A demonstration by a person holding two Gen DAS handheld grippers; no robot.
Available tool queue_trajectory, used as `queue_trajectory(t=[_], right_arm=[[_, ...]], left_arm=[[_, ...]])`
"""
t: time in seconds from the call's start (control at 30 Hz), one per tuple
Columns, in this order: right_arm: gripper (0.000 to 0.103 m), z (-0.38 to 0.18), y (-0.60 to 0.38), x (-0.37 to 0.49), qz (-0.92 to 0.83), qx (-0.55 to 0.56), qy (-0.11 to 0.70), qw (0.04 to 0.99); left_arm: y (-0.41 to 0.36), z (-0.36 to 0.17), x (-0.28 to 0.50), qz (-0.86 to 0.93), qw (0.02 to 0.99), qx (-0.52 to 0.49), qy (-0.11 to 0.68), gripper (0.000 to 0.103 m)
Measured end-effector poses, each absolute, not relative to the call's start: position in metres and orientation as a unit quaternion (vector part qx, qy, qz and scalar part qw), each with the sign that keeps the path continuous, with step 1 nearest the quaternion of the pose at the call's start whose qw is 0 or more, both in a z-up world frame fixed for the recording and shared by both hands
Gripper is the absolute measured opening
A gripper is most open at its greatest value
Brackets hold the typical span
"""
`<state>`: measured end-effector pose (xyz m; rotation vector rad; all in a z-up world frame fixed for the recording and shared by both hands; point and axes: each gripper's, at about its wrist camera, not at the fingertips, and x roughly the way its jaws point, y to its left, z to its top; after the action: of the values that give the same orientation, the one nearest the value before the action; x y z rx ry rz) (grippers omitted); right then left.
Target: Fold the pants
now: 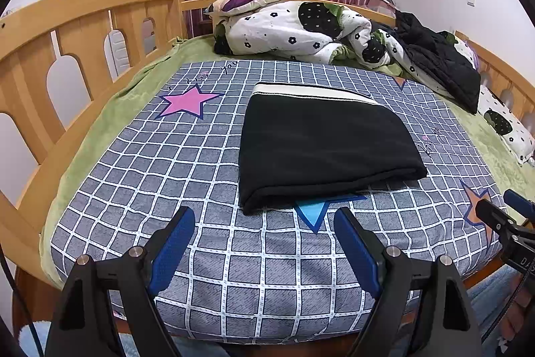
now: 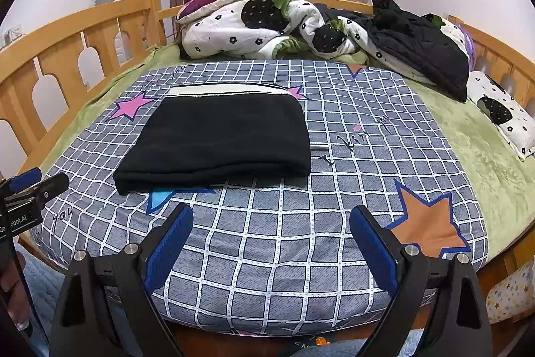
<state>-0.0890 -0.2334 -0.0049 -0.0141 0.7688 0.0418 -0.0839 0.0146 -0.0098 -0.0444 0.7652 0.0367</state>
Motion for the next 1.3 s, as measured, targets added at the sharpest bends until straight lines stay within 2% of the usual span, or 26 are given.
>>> queue_trajectory(t=[1.3], right_arm=[[0.093,-0.0059,-0.2348,-0.0897,0.014,-0.007,0.374,0.927]], left_arm=[[0.0214,-0.0118,-0.0840,0.010,0.929,-0.014,0.368,0.084]])
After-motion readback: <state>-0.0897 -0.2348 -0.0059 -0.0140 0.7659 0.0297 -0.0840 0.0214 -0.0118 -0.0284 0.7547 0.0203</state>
